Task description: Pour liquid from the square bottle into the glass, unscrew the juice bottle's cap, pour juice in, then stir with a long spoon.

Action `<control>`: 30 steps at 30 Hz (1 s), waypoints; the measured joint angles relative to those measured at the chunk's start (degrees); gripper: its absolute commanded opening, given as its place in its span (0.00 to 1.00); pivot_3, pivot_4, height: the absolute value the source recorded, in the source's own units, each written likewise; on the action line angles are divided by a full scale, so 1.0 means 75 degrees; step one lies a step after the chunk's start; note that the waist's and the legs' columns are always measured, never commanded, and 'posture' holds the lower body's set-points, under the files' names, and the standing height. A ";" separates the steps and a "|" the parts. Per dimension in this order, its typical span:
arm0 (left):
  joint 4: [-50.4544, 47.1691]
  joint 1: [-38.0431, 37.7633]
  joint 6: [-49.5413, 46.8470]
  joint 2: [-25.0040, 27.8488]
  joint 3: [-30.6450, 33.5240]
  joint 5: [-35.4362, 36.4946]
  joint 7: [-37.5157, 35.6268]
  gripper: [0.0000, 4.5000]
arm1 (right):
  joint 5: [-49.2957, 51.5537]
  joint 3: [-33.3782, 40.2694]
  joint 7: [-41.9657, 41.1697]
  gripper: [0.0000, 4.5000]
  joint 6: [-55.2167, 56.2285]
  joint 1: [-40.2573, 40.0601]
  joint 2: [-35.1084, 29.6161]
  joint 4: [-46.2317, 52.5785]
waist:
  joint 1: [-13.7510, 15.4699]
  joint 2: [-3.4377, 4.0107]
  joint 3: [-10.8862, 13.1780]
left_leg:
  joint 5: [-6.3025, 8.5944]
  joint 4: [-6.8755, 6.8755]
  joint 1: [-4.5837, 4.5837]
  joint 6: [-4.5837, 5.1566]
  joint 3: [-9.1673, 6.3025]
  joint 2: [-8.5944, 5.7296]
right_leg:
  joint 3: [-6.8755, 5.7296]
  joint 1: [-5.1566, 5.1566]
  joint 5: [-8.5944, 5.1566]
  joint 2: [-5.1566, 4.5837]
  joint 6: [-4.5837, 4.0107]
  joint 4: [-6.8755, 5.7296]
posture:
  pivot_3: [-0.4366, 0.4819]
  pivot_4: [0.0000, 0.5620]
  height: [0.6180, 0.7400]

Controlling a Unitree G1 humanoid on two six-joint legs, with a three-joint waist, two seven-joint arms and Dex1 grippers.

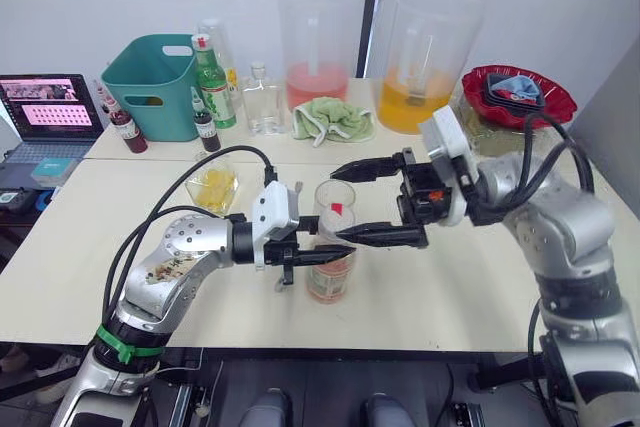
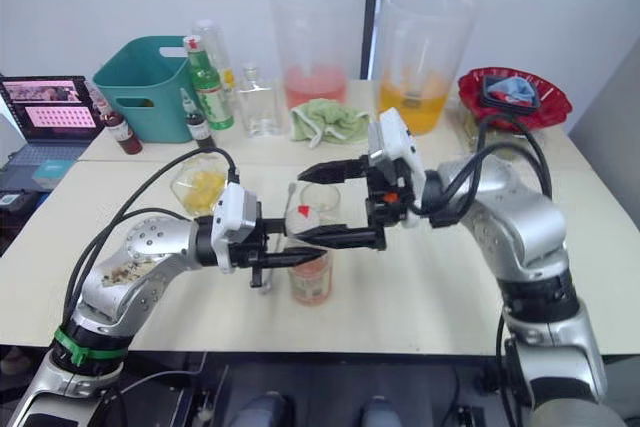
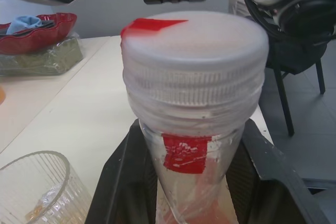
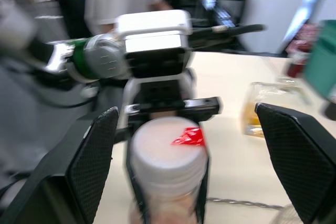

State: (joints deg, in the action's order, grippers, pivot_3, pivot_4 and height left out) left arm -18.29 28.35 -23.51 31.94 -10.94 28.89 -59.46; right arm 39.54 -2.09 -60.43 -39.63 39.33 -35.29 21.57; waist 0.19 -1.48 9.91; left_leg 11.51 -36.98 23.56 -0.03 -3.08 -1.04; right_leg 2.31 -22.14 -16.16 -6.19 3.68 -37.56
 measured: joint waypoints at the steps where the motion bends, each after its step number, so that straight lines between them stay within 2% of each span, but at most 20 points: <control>1: 0.0089 0.0061 0.0026 -0.0038 -0.0036 -0.0009 -0.0050 0.29 | -0.0007 0.0029 0.0372 0.99 -0.0093 -0.0291 0.0060 0.0338 | 0.0036 0.0000 0.0000 | 0.0000 -0.0003 0.0002 0.0000 0.0003 -0.0001 | 0.0002 0.0000 0.0000 -0.0002 0.0000 0.0002 | 0.48 0.27 1.00; 4: 0.0281 0.0165 0.0132 -0.0110 -0.0070 -0.0042 -0.0202 0.29 | 0.0001 0.0034 0.1201 0.99 -0.0375 -0.0799 0.0171 0.0984 | 0.0055 0.0000 0.0000 | 0.0000 -0.0006 0.0006 0.0000 0.0005 -0.0002 | 0.0002 -0.0002 0.0000 -0.0003 0.0001 0.0003 | 0.48 0.27 1.00; 7: 0.0485 0.0317 0.0196 -0.0171 -0.0109 -0.0078 -0.0353 0.29 | 0.0010 0.0039 0.1723 0.99 -0.0617 -0.0855 0.0200 0.1201 | 0.0057 0.0000 0.0000 | -0.0001 -0.0007 0.0005 0.0000 0.0008 -0.0003 | -0.0002 0.0001 0.0000 -0.0002 0.0001 0.0003 | 0.48 0.27 1.00; 10: 0.0619 0.0387 0.0260 -0.0235 -0.0137 -0.0119 -0.0426 0.29 | 0.0026 0.0046 0.1933 0.81 -0.0634 -0.0867 0.0201 0.1225 | 0.0061 0.0000 0.0000 | -0.0001 -0.0008 0.0006 0.0001 0.0011 -0.0003 | -0.0002 0.0002 -0.0001 -0.0002 0.0001 0.0005 | 0.48 0.27 1.00; 15: 0.0703 0.0410 0.0268 -0.0258 -0.0109 -0.0119 -0.0447 0.29 | 0.0233 -0.0019 0.1872 0.43 -0.0623 -0.0947 0.0210 0.1272 | 0.0058 0.0000 0.0000 | -0.0001 -0.0008 0.0006 0.0001 0.0010 -0.0003 | -0.0003 0.0003 -0.0001 -0.0002 0.0001 0.0005 | 0.48 0.27 1.00; 16: 0.0689 0.0390 0.0265 -0.0256 -0.0105 -0.0119 -0.0447 0.29 | 0.0227 -0.0039 0.1766 0.38 -0.0563 -0.0944 0.0201 0.1259 | 0.0058 0.0000 0.0000 | -0.0001 -0.0008 0.0005 0.0001 0.0010 -0.0003 | -0.0004 0.0003 -0.0001 -0.0002 0.0001 0.0005 | 0.48 0.27 1.00; 17: 0.0658 0.0363 0.0261 -0.0253 -0.0103 -0.0119 -0.0441 0.29 | 0.0211 -0.0071 0.1631 0.38 -0.0471 -0.0943 0.0159 0.1233 | 0.0057 0.0000 0.0000 | -0.0001 -0.0008 0.0004 0.0001 0.0011 -0.0003 | -0.0004 0.0005 -0.0001 -0.0002 0.0001 0.0006 | 0.48 0.27 1.00; 20: 0.0410 0.0245 0.0230 -0.0134 -0.0045 -0.0121 -0.0357 0.29 | -0.0063 -0.0359 0.0740 0.38 0.0230 -0.0720 0.0000 0.0732 | 0.0036 0.0000 0.0000 | -0.0001 -0.0008 -0.0003 0.0001 0.0015 -0.0001 | -0.0004 0.0010 -0.0001 0.0000 0.0002 0.0008 | 0.48 0.27 1.00; 24: 0.0044 0.0024 0.0158 0.0022 0.0031 -0.0126 -0.0243 0.29 | -0.0541 -0.0945 -0.1036 0.38 0.1472 0.0065 -0.0006 -0.0614 | -0.0051 0.0000 0.0000 | -0.0001 -0.0004 -0.0015 0.0001 0.0020 0.0004 | -0.0004 0.0018 -0.0001 0.0009 0.0002 0.0009 | 0.48 0.27 1.00; 28: -0.0424 -0.0250 0.0021 0.0238 0.0165 -0.0123 -0.0079 0.29 | -0.0869 -0.1895 -0.3474 0.38 0.2927 0.1693 0.0275 -0.2921 | -0.0177 0.0001 0.0000 | -0.0001 0.0004 -0.0036 0.0001 0.0016 0.0009 | 0.0000 0.0023 -0.0001 0.0011 0.0001 0.0002 | 0.48 0.27 1.00; 30: -0.0484 -0.0307 -0.0091 0.0270 0.0228 -0.0117 0.0042 0.29 | -0.0739 -0.2514 -0.3916 0.38 0.3379 0.2420 0.0267 -0.3816 | -0.0202 0.0000 0.0000 | -0.0001 0.0011 -0.0041 0.0001 0.0006 0.0017 | -0.0004 0.0020 -0.0001 0.0017 0.0000 -0.0002 | 0.48 0.27 1.00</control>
State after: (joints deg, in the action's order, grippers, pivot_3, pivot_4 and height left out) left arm -21.93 26.05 -24.20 33.96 -9.23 28.01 -59.14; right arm 34.00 -20.94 -89.80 -14.29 57.48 -33.29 -7.05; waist -1.33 -1.48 9.91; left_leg 11.51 -36.90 23.25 -0.02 -3.03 -0.91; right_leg 2.28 -21.99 -16.17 -6.06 3.68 -37.58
